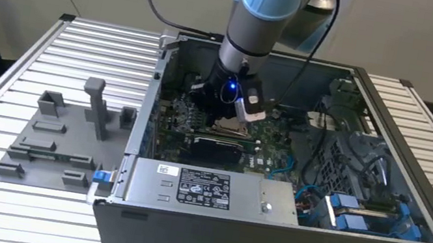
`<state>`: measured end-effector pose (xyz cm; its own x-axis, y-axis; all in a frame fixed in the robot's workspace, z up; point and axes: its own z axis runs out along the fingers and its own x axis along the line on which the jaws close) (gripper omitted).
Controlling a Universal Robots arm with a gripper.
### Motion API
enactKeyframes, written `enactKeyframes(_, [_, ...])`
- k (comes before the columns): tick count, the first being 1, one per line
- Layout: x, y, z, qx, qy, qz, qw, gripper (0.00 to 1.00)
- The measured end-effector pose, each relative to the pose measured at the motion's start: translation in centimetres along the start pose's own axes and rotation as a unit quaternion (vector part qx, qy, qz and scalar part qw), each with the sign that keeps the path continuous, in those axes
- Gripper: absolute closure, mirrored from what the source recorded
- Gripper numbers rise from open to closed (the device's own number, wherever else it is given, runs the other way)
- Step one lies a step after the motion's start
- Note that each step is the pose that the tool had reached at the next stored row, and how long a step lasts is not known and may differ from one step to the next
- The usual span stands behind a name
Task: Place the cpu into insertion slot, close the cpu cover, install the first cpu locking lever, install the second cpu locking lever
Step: 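Install the second cpu locking lever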
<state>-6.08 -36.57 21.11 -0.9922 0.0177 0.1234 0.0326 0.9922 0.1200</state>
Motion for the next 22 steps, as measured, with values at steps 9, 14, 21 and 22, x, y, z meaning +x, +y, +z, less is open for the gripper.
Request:
enactKeyframes(9, [-0.01, 0.09, 0.48, 0.0010, -0.0001, 0.000, 1.00000, 0.89])
enactKeyframes(14, [0.05, 0.12, 0.67, 0.0010, -0.0001, 0.000, 1.00000, 0.89])
enactKeyframes(21, [0.12, 0.17, 0.94, 0.0010, -0.0005, 0.000, 1.00000, 0.89])
enactKeyframes(22, [0.14, 0.18, 0.98, 0.0010, -0.0005, 0.000, 1.00000, 0.89])
